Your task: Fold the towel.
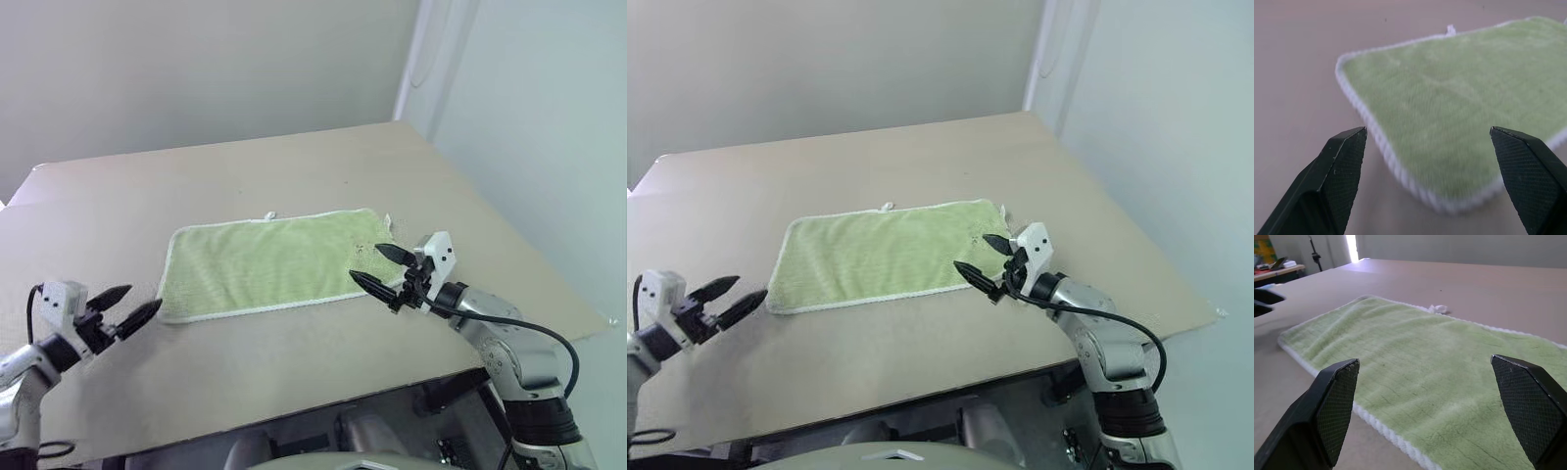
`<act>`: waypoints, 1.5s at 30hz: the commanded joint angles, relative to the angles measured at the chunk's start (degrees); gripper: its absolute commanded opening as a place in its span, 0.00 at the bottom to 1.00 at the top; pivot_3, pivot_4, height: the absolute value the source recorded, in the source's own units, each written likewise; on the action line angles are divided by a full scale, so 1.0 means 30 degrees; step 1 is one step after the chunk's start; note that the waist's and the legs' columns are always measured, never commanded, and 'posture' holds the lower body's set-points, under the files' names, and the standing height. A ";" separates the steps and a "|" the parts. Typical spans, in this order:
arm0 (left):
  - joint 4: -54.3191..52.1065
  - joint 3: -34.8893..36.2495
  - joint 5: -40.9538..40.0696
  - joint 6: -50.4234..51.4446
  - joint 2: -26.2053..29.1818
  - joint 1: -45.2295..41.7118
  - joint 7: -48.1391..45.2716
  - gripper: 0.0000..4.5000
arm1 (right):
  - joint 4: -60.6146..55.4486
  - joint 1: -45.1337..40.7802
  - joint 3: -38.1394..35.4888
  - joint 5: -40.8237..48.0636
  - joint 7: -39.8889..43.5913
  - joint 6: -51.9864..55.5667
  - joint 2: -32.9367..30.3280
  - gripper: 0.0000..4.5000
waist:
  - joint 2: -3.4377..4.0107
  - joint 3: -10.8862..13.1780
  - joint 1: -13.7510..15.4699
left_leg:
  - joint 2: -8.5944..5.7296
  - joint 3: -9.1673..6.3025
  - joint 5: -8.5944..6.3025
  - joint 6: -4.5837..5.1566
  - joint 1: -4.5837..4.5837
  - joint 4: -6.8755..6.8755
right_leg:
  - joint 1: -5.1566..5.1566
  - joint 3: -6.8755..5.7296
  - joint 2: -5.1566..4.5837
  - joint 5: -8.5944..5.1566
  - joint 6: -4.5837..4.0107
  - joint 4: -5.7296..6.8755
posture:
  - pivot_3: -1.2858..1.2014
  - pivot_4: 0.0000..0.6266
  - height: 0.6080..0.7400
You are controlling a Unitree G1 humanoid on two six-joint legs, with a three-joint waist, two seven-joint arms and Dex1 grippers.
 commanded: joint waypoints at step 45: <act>0.5288 -0.5361 0.4488 -0.3403 0.0067 -0.5506 -0.1124 0.94 | 0.2730 -0.1355 0.0526 -0.4256 -0.2393 0.1680 -0.2404 1.00 | -0.0027 0.0033 0.0352 | -0.0029 -0.0002 0.0011 -0.0015 0.0011 0.0032 | 0.0048 0.0018 -0.0007 0.0002 0.0003 0.0000 | 0.52 0.00 1.00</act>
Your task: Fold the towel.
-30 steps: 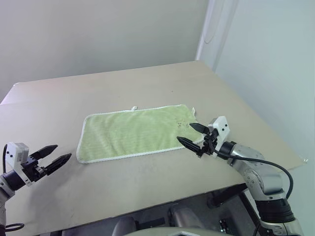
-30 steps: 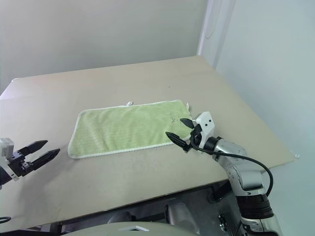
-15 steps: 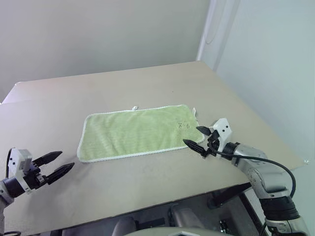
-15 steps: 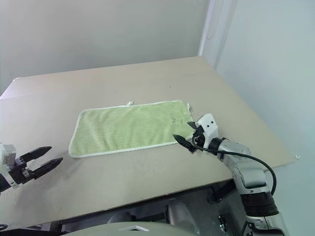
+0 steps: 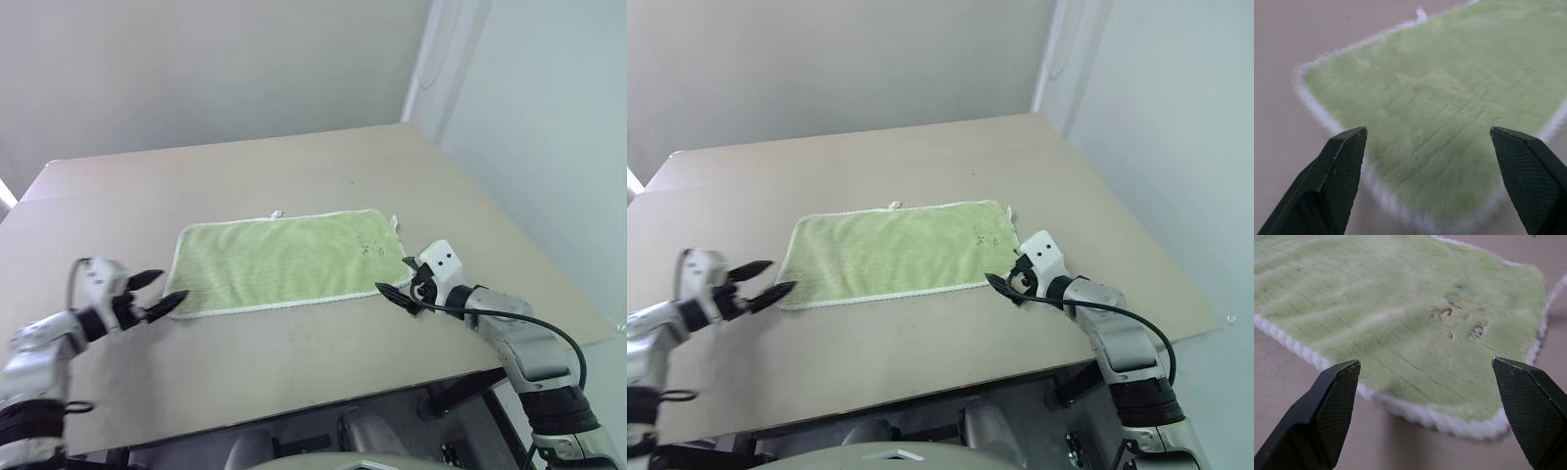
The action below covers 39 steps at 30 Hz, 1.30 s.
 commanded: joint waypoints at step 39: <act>-0.1239 -0.0666 0.0339 0.1126 0.2629 0.0594 -0.0717 0.94 | 0.0510 -0.0556 -0.0523 -0.0505 -0.0554 0.0841 0.0249 1.00 | -0.0013 0.0015 -0.0047 | 0.0027 0.0033 -0.0006 0.0012 -0.0023 -0.0033 | -0.0058 0.0039 0.0030 -0.0006 -0.0005 0.0006 | 0.52 0.00 1.00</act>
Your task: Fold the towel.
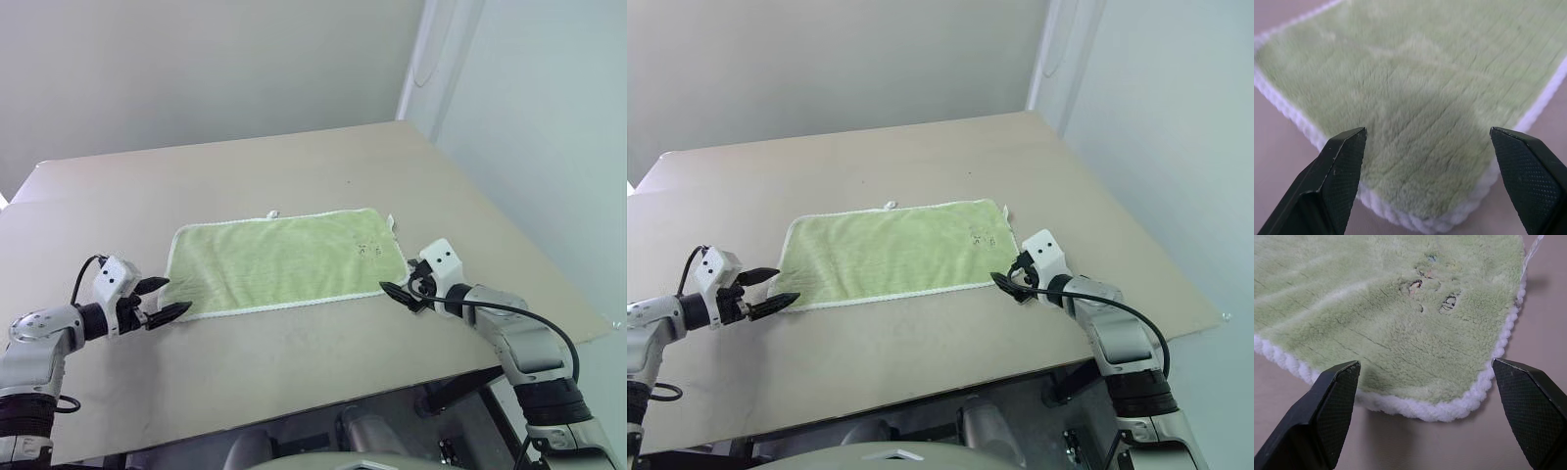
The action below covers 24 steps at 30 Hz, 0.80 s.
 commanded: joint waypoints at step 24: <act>0.0633 -0.1047 0.1088 0.0177 0.0710 0.0224 -0.1262 0.25 | -0.0589 -0.0122 -0.0391 -0.0077 -0.0321 -0.0077 -0.0246 1.00 | 0.0018 -0.0008 -0.0001 | 0.0001 0.0002 0.0000 0.0000 0.0009 -0.0001 | 0.0005 0.0002 -0.0001 0.0000 0.0000 0.0007 | 0.52 0.00 1.00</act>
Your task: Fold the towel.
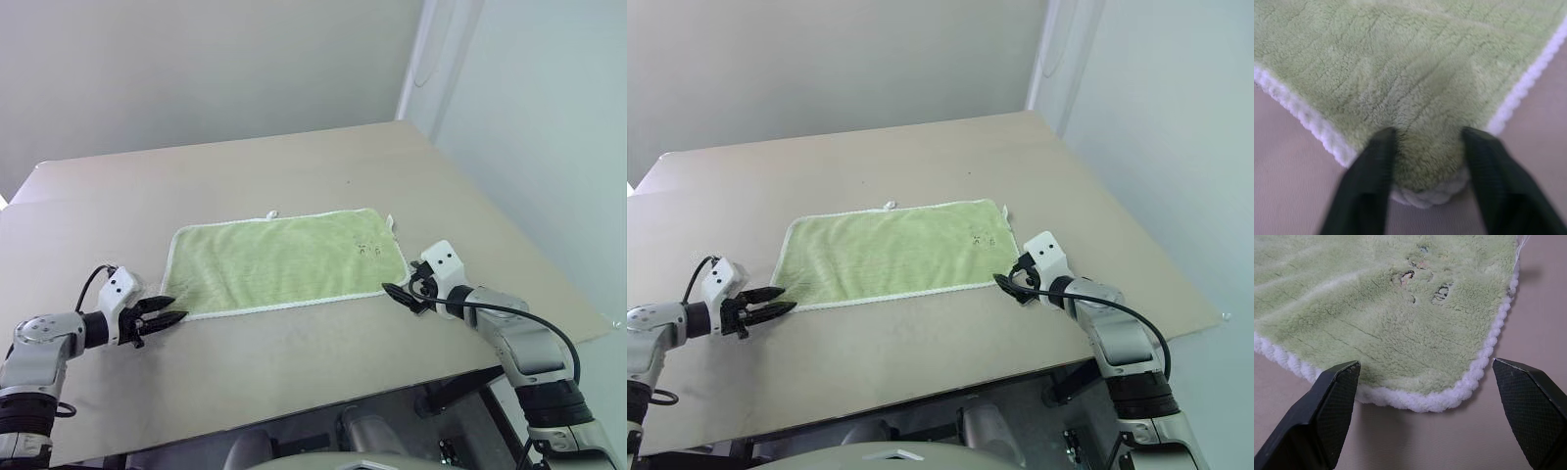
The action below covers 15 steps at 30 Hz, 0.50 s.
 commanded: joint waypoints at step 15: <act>-0.0164 0.0081 -0.0374 0.1122 0.0336 -0.0324 -0.0381 0.00 | -0.0736 -0.0229 -0.0541 0.0086 0.0147 -0.0091 -0.0475 1.00 | 0.0002 0.0000 0.0009 | 0.0000 0.0000 0.0000 0.0000 0.0003 0.0000 | 0.0000 0.0000 0.0000 0.0000 0.0000 0.0002 | 0.52 0.00 1.00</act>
